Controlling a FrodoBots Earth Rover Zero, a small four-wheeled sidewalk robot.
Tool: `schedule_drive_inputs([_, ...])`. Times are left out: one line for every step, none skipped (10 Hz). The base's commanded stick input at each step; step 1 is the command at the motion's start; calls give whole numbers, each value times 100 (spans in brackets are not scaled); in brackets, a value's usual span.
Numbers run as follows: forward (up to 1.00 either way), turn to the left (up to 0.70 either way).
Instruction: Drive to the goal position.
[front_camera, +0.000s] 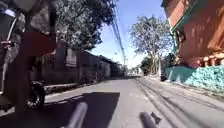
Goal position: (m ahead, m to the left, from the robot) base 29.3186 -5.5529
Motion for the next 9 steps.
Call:
schedule_drive_inputs([85, 0])
schedule_drive_inputs([85, -26])
schedule_drive_inputs([85, -34])
schedule_drive_inputs([85, -34])
schedule_drive_inputs([85, -34])
schedule_drive_inputs([85, -34])
schedule_drive_inputs([85, -34])
schedule_drive_inputs([85, -34])
schedule_drive_inputs([85, -34])
